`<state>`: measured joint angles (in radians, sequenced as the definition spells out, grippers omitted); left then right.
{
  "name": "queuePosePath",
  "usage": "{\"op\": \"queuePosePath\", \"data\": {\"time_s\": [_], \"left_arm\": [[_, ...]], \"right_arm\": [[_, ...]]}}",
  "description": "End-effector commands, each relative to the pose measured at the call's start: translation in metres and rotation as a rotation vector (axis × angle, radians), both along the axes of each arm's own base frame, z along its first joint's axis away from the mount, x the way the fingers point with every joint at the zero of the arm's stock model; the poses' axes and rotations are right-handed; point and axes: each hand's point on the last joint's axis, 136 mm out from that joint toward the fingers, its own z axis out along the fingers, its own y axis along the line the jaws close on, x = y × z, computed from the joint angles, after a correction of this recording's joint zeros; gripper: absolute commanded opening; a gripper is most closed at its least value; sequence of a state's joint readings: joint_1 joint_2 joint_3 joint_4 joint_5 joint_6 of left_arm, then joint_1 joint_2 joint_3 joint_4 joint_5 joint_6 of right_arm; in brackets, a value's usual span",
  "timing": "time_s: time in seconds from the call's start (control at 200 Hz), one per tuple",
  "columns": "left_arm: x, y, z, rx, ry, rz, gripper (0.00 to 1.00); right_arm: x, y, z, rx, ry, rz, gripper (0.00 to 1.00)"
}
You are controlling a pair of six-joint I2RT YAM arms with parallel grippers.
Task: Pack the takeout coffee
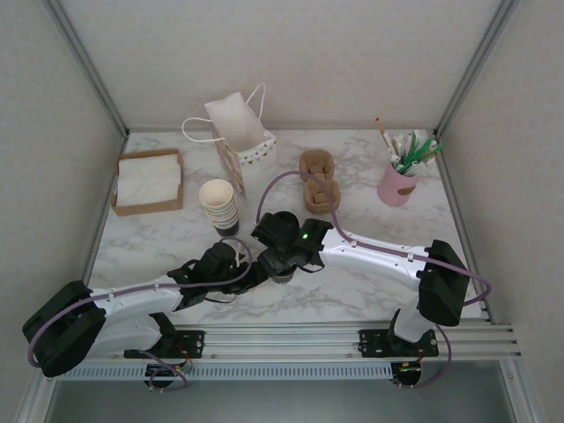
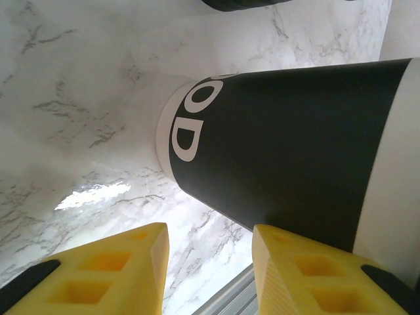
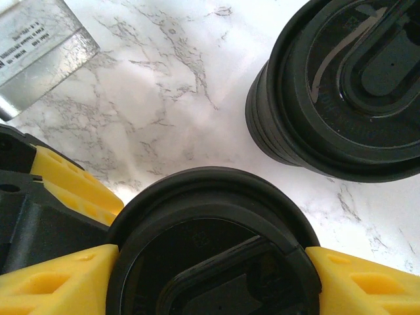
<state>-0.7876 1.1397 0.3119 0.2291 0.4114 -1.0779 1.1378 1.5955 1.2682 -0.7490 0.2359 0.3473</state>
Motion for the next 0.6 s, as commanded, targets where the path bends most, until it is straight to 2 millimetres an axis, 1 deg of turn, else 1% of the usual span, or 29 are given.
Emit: {"op": "queuePosePath", "data": {"time_s": [0.0, 0.24, 0.335, 0.596], "left_arm": [[0.003, -0.001, 0.005, -0.024, -0.028, 0.021, 0.39], [0.005, 0.004, 0.008, -0.023, -0.041, 0.049, 0.41], [0.004, 0.006, 0.007, -0.02, -0.037, 0.051, 0.41], [0.004, 0.01, 0.008, -0.013, -0.045, 0.064, 0.42]], "right_arm": [[-0.005, -0.009, -0.017, -0.054, 0.012, -0.013, 0.69], [-0.007, -0.013, -0.021, -0.042, 0.017, -0.034, 0.69], [-0.008, -0.014, -0.022, -0.024, 0.018, -0.042, 0.69], [-0.012, -0.014, -0.033, -0.001, 0.047, -0.063, 0.69]]}}
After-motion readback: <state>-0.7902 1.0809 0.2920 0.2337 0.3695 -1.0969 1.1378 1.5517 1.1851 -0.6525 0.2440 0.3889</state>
